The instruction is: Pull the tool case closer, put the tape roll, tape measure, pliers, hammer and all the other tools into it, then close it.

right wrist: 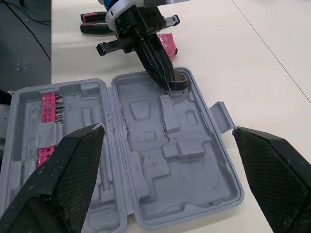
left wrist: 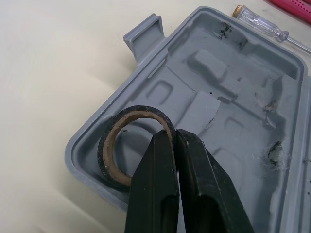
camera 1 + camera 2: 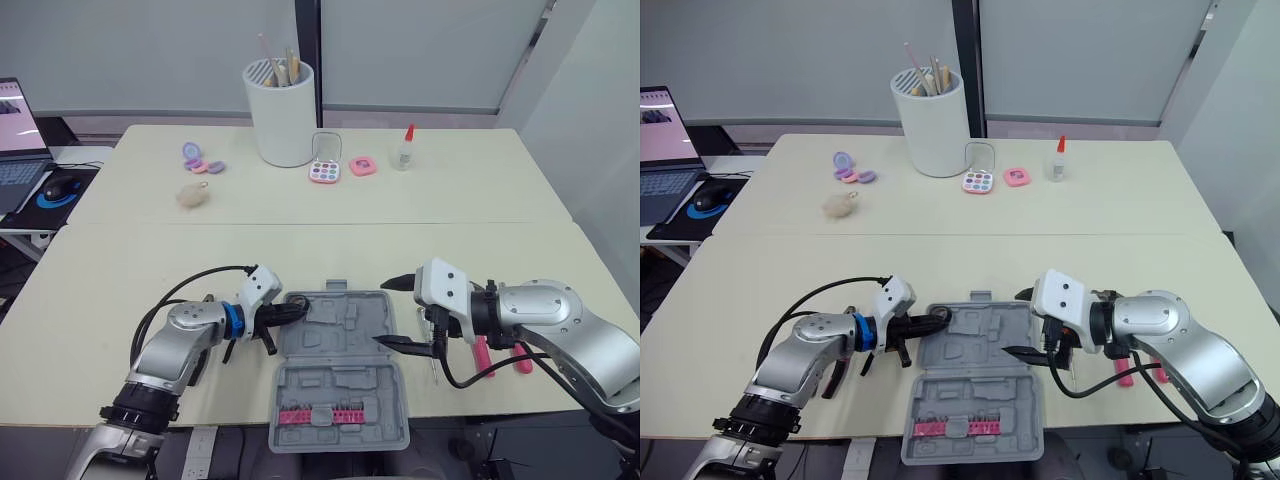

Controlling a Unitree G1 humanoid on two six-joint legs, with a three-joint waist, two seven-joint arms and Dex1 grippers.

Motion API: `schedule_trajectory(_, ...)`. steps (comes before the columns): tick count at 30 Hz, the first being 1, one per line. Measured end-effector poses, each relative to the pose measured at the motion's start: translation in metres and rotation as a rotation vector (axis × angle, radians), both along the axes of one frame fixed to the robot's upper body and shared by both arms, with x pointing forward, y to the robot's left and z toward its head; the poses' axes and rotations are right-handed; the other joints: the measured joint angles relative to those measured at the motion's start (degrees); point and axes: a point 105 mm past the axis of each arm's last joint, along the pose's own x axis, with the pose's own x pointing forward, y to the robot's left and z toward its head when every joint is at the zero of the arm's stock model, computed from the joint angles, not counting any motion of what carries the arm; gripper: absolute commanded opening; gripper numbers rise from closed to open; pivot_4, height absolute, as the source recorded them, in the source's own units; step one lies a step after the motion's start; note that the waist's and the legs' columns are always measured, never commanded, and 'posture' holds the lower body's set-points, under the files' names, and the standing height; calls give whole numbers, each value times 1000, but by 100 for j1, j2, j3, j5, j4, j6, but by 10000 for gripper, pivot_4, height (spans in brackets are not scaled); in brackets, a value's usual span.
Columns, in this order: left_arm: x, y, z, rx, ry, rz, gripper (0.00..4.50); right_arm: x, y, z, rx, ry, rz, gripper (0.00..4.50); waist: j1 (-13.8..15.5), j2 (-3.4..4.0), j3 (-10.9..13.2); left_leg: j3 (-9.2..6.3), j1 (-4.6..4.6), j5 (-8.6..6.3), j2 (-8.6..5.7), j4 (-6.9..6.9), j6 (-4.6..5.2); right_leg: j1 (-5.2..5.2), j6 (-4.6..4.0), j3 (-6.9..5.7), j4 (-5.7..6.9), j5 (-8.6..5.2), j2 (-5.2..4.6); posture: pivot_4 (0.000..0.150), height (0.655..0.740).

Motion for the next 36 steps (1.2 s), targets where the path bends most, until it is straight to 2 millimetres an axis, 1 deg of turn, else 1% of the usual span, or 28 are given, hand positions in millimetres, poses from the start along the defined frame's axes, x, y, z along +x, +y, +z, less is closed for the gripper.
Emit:
schedule_trajectory(12, 2, 0, -3, 9, -5, 0, 490, 0, 0, 0, -1, 0, -7, 45000, -1, 0, 0, 0, 0, 0, 0, 0, 0, 0, 0, 0, 0, 0, 0, 1500, 7366)
schedule_trajectory(16, 2, 0, -2, 7, -6, -4, 9512, -1, 0, 0, -5, 4, -8, 45000, 0, 0, 0, 0, 0, 0, 0, 0, 0, 0, 0, 0, 0, 0, 0, 1500, 7366)
schedule_trajectory(19, 3, 9, 4, 17, -20, 8, 18712, -1, 0, 0, -5, 5, -9, 45000, -3, 0, 0, -1, 0, 0, 2, 0, 0, -1, 0, 0, 0, 0, 0, 1500, 7366)
schedule_trajectory(22, 4, 20, 15, 20, -45, 16, 28198, -1, -1, 1, -6, 4, -10, 45000, -3, 0, 0, -1, 0, 0, 2, -1, 0, 0, 0, -1, 0, 0, 0, 1500, 7366)
schedule_trajectory(24, 4, 22, 23, 3, -64, 6, 34020, 0, -1, 1, -4, 0, -14, 45000, 1, 0, 0, 0, -1, 0, 1, 0, 0, 0, 0, -1, -1, 0, -1, 1500, 7366)
schedule_trajectory(29, 0, 22, 32, -1, -98, -59, 34020, 0, -1, 2, -3, -4, -14, 45000, 3, 0, 0, -1, -1, 0, 1, 0, 0, -1, 0, -1, -1, 0, -1, 1500, 7366)
schedule_trajectory(32, -2, 22, 33, -7, -114, -93, 27969, 0, -1, 2, -4, -6, -13, 45000, 2, 0, 0, 0, -1, 0, 1, 0, 0, -1, 0, -1, -1, 0, -1, 1500, 7366)
schedule_trajectory(36, -1, 23, 30, 3, -127, -116, 15633, 0, -2, 2, -6, -8, -12, 45000, 2, 0, 0, 0, -1, 0, 0, 0, 0, -1, 0, -1, -1, 0, -1, 1500, 7366)
